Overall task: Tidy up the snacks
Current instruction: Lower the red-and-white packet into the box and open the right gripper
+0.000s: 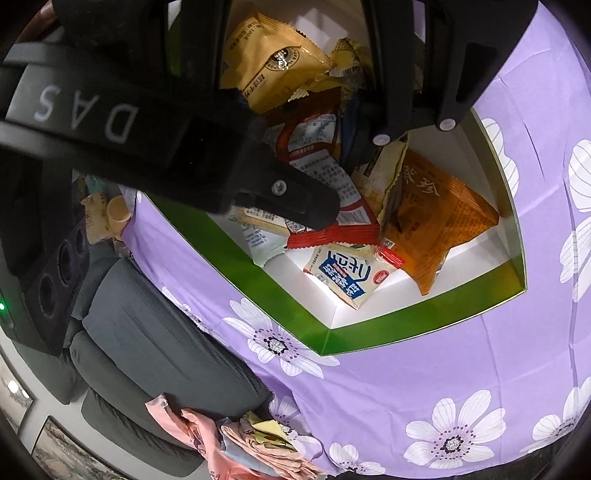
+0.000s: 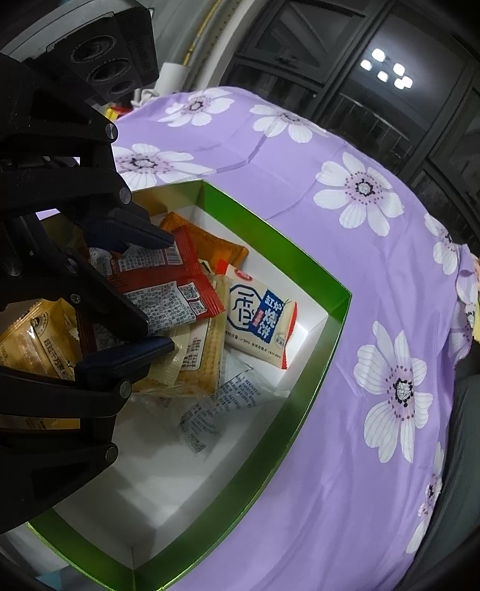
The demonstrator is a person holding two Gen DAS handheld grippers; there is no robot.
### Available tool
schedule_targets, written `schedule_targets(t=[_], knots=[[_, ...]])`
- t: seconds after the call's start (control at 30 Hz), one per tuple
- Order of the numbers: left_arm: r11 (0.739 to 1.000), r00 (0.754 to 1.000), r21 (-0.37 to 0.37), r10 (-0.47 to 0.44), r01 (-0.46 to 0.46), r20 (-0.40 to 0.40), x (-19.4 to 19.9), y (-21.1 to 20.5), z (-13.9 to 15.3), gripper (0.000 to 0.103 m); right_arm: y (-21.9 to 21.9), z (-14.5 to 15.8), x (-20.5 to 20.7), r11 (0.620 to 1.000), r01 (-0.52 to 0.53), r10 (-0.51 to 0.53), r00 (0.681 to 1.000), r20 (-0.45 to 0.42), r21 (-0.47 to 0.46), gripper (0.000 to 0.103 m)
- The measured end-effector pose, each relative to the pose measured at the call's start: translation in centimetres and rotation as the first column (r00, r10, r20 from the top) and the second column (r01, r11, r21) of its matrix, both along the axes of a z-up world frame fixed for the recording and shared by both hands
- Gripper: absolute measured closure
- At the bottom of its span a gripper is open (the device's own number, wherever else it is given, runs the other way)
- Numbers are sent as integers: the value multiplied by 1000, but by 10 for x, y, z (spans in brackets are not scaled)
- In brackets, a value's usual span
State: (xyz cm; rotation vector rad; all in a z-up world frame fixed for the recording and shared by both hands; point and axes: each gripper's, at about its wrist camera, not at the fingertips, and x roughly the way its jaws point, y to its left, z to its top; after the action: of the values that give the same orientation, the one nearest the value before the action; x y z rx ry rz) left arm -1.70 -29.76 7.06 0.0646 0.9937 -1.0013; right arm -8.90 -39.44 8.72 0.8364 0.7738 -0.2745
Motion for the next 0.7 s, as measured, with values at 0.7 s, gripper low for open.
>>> schedule_targets(t=[0.7], knots=[[1000, 999, -7, 25, -25, 22, -2, 2, 1, 62, -2, -1, -2, 1000, 15, -14, 1000, -19, 9, 50]])
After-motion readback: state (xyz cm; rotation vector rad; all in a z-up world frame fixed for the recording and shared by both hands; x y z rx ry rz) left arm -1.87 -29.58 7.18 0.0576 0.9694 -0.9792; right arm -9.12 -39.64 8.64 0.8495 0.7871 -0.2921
